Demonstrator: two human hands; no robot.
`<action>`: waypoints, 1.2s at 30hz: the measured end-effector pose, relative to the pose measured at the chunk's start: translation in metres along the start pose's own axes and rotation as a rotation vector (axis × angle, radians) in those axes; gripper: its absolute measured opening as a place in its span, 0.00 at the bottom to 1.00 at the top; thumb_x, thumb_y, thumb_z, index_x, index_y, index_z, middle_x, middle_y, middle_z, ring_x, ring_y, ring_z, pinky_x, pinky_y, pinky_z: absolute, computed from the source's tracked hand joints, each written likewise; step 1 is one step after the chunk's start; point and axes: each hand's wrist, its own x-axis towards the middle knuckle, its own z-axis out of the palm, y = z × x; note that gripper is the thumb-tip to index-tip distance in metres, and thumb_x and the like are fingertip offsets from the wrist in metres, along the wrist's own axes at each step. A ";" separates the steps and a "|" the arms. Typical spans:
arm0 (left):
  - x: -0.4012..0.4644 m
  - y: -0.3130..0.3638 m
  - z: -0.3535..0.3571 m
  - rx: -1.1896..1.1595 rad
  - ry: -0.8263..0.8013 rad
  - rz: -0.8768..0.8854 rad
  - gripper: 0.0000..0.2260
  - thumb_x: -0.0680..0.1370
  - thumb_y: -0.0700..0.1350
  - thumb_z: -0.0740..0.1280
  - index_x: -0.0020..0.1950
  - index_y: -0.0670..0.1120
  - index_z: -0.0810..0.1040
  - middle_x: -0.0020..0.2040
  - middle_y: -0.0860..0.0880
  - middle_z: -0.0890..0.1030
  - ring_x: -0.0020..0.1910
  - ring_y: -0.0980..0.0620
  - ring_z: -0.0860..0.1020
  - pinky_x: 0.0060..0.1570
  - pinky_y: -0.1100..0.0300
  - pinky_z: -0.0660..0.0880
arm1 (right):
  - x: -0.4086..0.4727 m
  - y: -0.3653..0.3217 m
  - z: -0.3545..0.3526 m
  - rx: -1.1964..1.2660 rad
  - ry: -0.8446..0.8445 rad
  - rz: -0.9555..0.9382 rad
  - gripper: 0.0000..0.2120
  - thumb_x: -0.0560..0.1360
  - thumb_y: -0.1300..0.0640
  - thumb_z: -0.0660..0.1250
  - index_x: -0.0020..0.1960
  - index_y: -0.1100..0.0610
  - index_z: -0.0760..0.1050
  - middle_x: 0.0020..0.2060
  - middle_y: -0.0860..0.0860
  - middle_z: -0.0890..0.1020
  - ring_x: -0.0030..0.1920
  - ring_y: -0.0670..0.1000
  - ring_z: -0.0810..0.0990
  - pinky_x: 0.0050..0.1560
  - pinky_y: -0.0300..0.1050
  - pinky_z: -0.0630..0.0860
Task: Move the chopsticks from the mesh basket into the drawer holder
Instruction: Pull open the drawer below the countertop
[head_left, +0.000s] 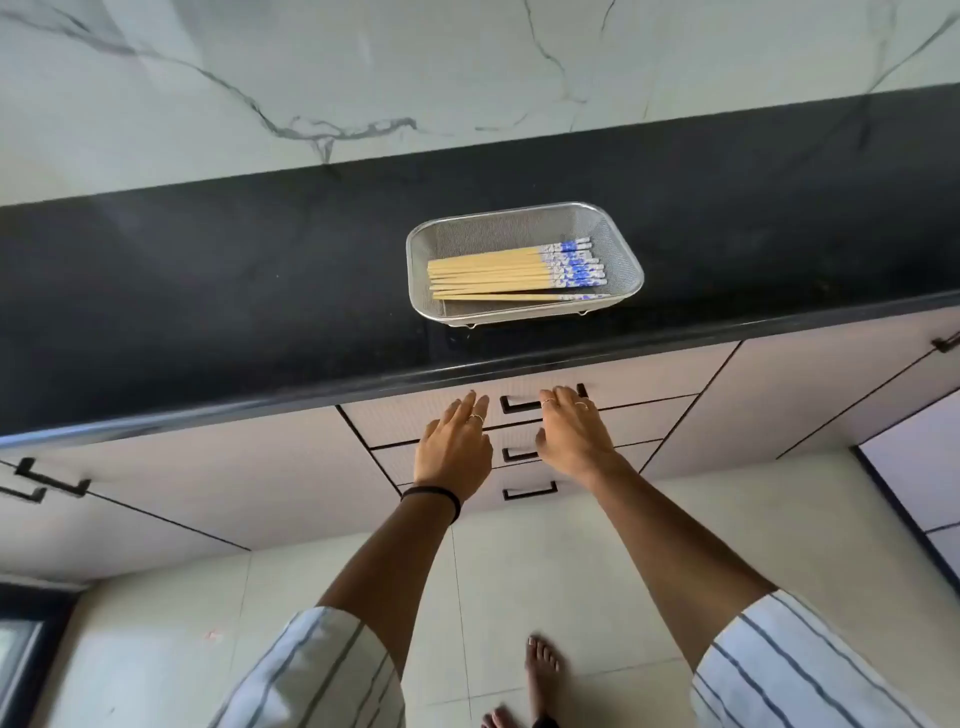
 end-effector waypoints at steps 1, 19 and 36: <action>0.006 -0.002 0.002 0.012 -0.013 0.008 0.25 0.82 0.46 0.57 0.79 0.48 0.55 0.79 0.49 0.57 0.77 0.50 0.57 0.73 0.54 0.59 | 0.007 0.001 0.003 0.003 -0.034 0.010 0.28 0.75 0.56 0.66 0.72 0.60 0.63 0.69 0.57 0.69 0.71 0.56 0.67 0.71 0.51 0.65; 0.036 -0.014 0.022 0.054 0.046 0.040 0.27 0.81 0.41 0.57 0.79 0.49 0.53 0.77 0.50 0.62 0.77 0.50 0.59 0.76 0.55 0.51 | 0.090 0.014 0.057 -0.007 -0.320 0.023 0.23 0.78 0.56 0.59 0.71 0.60 0.65 0.68 0.58 0.72 0.69 0.59 0.70 0.72 0.55 0.62; 0.001 -0.031 0.011 0.093 0.010 0.131 0.25 0.84 0.49 0.52 0.80 0.51 0.48 0.80 0.52 0.48 0.79 0.52 0.47 0.76 0.54 0.46 | 0.040 0.015 0.060 -0.025 -0.274 0.005 0.23 0.80 0.49 0.56 0.69 0.61 0.68 0.67 0.57 0.73 0.67 0.59 0.71 0.70 0.52 0.63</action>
